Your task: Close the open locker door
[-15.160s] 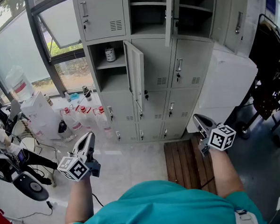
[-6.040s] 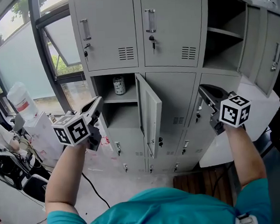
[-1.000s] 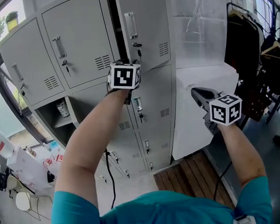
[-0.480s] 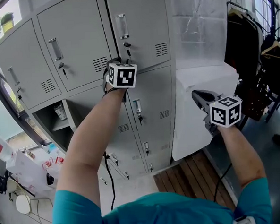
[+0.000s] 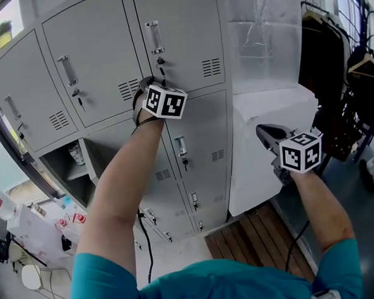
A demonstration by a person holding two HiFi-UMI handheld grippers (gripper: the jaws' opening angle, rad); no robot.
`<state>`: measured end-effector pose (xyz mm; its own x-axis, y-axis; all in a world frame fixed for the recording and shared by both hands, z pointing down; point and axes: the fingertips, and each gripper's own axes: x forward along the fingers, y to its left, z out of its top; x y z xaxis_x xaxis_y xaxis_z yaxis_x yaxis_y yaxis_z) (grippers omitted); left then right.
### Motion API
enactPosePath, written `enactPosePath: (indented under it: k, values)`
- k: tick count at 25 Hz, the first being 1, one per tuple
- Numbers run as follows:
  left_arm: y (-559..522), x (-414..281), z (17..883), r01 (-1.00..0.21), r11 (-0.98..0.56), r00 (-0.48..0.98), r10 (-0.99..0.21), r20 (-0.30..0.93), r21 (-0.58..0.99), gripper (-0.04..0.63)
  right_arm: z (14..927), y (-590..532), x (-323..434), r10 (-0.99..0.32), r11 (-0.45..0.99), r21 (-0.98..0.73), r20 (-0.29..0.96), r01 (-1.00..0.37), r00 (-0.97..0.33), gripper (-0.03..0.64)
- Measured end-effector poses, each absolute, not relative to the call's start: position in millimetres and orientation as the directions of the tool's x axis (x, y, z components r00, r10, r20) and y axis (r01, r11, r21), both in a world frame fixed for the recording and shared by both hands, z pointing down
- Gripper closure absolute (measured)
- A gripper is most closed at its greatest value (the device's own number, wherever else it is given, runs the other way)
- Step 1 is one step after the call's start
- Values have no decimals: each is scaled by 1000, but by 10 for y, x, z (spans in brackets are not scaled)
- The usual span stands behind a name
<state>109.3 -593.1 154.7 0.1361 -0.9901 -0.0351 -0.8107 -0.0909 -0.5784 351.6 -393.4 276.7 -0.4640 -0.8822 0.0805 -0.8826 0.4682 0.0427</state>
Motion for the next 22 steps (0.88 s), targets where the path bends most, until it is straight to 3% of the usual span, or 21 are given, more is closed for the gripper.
enactPosePath:
  k: [4, 10, 18, 22]
  values:
    - [-5933, 1118, 1545, -745, -15, 81, -994, -68, -667, 457, 2785, -3990, 3559, -885, 463, 38, 83, -886, -459, 627]
    - [-5936, 1180, 1618, -538, 67, 74, -989, -127, -840, 482, 2814, -4019, 3514, -877, 477, 39, 89, -878, -472, 627]
    - [-5962, 1223, 1590, -534, 12, 79, -995, -64, -845, 490, 2905, -4033, 3534, -877, 475, 21, 97, -880, -471, 627]
    - [-5939, 1231, 1594, -588, -63, 142, -990, -27, -806, 489, 2893, -3950, 3516, -875, 479, 21, 96, -878, -475, 627]
